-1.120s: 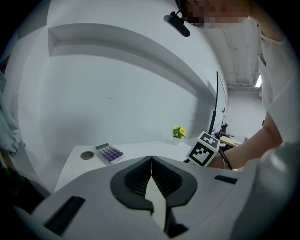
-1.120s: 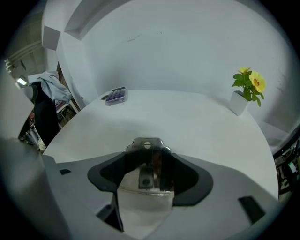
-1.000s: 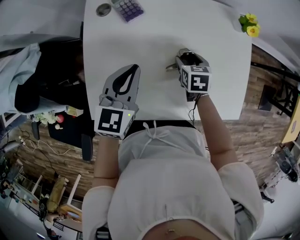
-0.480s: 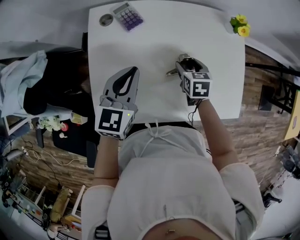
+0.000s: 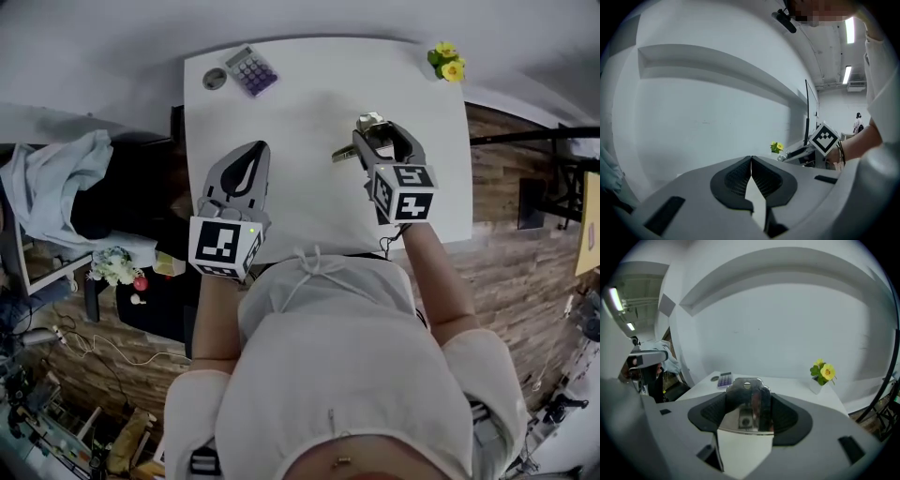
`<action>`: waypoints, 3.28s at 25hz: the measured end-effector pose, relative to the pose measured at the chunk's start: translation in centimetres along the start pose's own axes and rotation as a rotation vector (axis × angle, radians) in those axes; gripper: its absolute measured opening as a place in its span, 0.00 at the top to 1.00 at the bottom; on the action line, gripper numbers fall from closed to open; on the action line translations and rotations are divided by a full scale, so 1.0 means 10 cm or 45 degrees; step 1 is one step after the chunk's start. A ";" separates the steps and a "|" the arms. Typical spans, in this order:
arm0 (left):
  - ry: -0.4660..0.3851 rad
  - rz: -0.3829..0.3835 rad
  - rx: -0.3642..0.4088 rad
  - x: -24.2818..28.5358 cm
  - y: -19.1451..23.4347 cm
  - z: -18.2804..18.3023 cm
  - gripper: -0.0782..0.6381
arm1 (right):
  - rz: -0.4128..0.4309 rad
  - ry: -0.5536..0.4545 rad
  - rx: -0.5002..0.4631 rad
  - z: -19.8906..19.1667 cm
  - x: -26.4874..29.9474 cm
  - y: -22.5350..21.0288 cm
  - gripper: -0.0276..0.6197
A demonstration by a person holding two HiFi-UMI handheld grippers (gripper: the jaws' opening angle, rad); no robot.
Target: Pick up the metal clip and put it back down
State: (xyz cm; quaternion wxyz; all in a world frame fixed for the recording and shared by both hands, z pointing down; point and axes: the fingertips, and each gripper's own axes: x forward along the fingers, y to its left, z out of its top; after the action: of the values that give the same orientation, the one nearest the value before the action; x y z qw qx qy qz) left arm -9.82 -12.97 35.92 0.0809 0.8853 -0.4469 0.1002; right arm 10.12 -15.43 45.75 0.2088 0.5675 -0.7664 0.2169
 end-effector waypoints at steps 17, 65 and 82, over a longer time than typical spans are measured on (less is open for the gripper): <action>-0.178 0.089 0.130 -0.25 0.05 0.91 0.86 | -0.007 -0.592 -0.241 1.29 -1.25 0.19 0.50; 0.145 0.006 -0.024 0.21 0.02 -0.22 0.86 | 0.041 0.318 -0.041 -1.02 0.78 0.00 0.50; 0.207 0.028 -0.065 0.24 0.14 -0.52 0.86 | -0.029 0.384 0.018 -1.27 0.98 -0.11 0.50</action>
State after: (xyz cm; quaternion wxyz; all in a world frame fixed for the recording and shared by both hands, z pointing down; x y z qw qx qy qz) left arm -10.10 -14.44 41.65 0.1383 0.8669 -0.4510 0.1612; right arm 9.51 -16.09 61.81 0.3202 0.5385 -0.7183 0.3027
